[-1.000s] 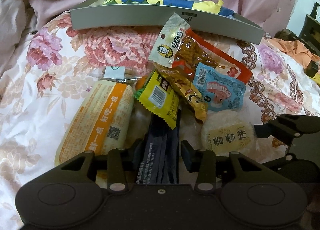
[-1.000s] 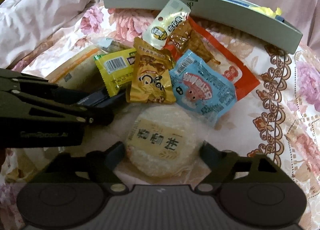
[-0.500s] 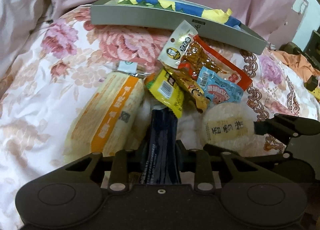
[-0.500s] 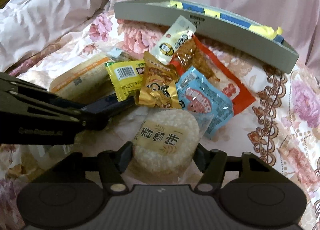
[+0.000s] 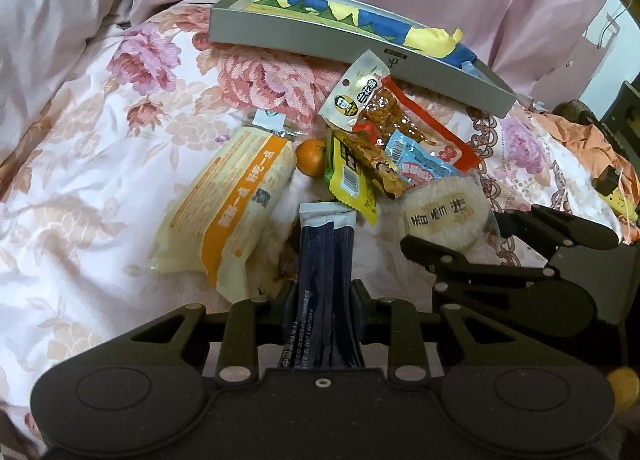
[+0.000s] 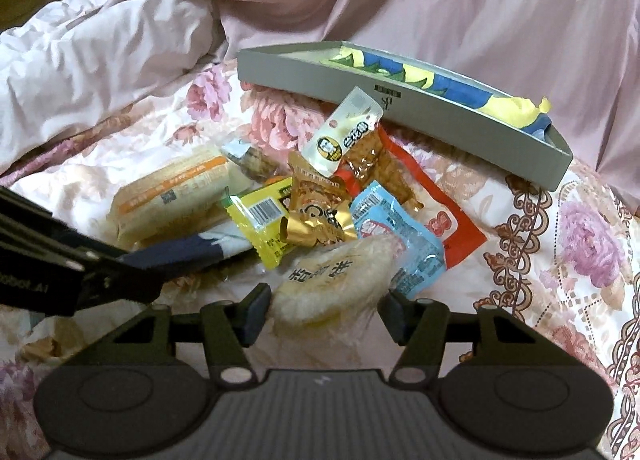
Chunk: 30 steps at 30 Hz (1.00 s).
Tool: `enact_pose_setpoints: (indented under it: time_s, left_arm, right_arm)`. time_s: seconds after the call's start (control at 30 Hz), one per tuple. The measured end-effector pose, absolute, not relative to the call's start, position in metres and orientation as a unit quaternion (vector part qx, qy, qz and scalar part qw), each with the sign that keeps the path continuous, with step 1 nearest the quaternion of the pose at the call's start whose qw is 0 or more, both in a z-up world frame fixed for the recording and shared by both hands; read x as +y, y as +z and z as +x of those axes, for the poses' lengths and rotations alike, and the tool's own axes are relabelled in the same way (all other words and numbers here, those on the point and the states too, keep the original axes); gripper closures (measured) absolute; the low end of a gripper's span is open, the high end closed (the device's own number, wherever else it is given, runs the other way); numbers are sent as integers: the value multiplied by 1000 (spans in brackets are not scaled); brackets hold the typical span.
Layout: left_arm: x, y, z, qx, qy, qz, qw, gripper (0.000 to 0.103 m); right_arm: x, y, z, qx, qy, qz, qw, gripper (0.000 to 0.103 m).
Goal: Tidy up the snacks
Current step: 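Grasp the clear-wrapped pastry with the right gripper while the left gripper lifts the navy pack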
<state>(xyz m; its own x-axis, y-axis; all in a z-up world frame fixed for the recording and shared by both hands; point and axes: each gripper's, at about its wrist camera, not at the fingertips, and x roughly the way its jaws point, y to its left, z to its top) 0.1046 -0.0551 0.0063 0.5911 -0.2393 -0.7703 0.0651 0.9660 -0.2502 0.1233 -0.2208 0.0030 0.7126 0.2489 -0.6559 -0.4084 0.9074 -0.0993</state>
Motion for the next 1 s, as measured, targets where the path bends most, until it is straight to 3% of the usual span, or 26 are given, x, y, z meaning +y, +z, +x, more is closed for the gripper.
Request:
enact_pose_setpoints:
  time_s: [1.0]
  left_arm:
    - [-48,33,79,357,-93,-144,918,73]
  right_arm:
    - [-229,16,114,285,179,-98,936,53]
